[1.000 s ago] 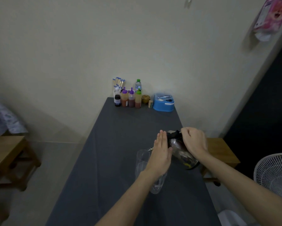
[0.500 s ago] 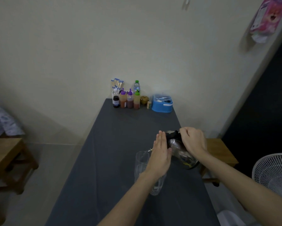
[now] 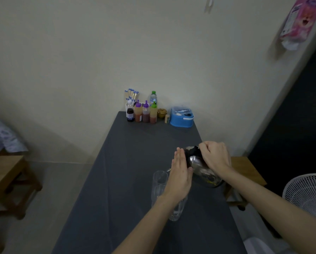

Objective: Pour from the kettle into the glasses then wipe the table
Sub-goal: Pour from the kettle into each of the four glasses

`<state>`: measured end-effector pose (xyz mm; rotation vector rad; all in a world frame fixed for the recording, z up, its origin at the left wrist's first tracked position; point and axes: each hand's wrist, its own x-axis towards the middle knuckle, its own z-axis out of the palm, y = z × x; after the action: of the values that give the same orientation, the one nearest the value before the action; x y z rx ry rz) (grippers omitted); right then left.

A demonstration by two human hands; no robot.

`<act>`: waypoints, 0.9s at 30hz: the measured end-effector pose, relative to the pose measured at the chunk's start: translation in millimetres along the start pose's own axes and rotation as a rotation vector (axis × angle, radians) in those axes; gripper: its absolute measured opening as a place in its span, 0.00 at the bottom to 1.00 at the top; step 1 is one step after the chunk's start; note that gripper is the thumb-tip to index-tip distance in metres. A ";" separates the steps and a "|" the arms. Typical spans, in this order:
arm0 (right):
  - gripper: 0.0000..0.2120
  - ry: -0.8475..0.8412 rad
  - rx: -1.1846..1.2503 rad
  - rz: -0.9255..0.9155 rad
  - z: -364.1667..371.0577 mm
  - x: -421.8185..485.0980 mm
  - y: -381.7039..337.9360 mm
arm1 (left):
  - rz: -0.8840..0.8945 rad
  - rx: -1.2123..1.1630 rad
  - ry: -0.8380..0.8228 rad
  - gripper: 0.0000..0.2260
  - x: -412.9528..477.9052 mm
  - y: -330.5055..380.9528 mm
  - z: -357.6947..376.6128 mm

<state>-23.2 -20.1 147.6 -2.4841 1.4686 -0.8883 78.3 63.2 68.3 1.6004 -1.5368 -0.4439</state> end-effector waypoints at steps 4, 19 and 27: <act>0.21 -0.003 0.005 -0.032 5.5 3.9 2.6 | -0.005 -0.012 0.021 0.28 -0.9 -2.6 0.8; 0.21 0.008 0.014 -0.114 7.3 7.2 0.2 | -0.013 -0.020 0.027 0.28 -0.8 -4.2 -2.3; 0.19 -0.007 -0.045 -0.162 8.4 8.1 1.7 | -0.027 -0.018 0.026 0.29 -0.5 -6.2 0.4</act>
<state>-17.1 -29.3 143.5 -2.6668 1.3140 -0.8807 81.9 62.8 63.1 1.6085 -1.4899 -0.4490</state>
